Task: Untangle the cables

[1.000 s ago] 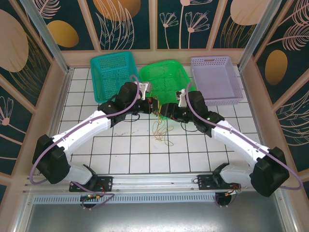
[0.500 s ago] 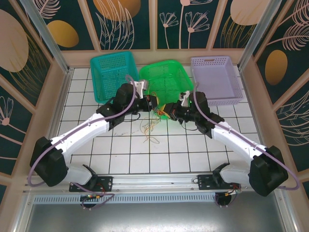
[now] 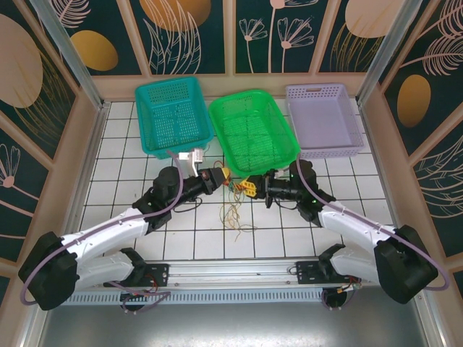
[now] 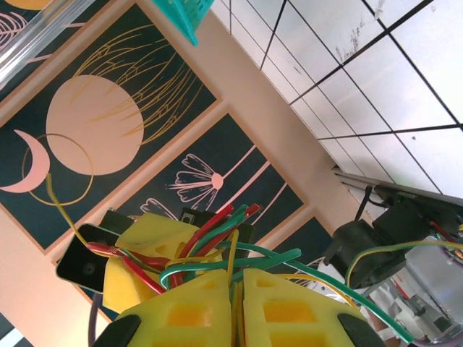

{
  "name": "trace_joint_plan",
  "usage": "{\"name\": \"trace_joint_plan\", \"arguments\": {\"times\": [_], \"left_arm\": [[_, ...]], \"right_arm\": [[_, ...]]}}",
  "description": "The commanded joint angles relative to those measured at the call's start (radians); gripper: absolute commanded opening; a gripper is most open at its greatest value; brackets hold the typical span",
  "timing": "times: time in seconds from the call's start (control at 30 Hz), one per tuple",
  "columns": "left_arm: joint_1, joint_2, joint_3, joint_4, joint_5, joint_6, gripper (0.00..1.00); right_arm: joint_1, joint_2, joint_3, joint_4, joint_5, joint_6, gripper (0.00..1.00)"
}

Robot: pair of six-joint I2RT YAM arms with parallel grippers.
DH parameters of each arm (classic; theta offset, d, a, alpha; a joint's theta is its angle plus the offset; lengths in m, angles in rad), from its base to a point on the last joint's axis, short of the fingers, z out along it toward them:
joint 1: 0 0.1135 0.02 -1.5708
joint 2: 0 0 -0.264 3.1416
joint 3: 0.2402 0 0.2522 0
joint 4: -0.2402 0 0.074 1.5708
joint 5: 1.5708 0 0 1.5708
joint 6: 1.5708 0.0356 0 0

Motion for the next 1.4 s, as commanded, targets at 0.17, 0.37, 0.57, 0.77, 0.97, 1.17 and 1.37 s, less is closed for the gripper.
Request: {"name": "trace_joint_plan", "arguments": {"times": [0.17, 0.37, 0.57, 0.77, 0.97, 1.17, 1.37], "left_arm": [[0.058, 0.026, 0.203, -0.237, -0.127, -0.128, 0.48], [0.057, 0.078, 0.495, -0.886, -0.271, -0.148, 0.68], [0.042, 0.163, 0.63, -1.073, -0.164, -0.235, 0.68], [0.002, 0.226, 0.601, -1.015, -0.144, -0.401, 0.69], [0.002, 0.252, 0.548, -0.891, -0.149, -0.504, 0.7], [0.002, 0.265, 0.507, -0.89, -0.175, -0.473, 0.51], [0.002, 0.285, 0.46, -0.798, -0.201, -0.468, 0.34]], "right_arm": [[-0.054, 0.148, 0.424, -0.692, 0.373, -0.669, 0.0], [-0.036, 0.205, 0.537, -0.818, 0.53, -0.845, 0.0], [0.084, 0.26, 0.668, -0.92, 0.686, -0.922, 0.0], [0.183, 0.312, 0.749, -0.945, 0.755, -0.982, 0.0], [0.221, 0.309, 0.73, -0.892, 0.74, -0.984, 0.0], [0.218, 0.299, 0.723, -0.854, 0.648, -0.95, 0.0], [0.21, 0.275, 0.697, -0.822, 0.569, -0.917, 0.0]]}}
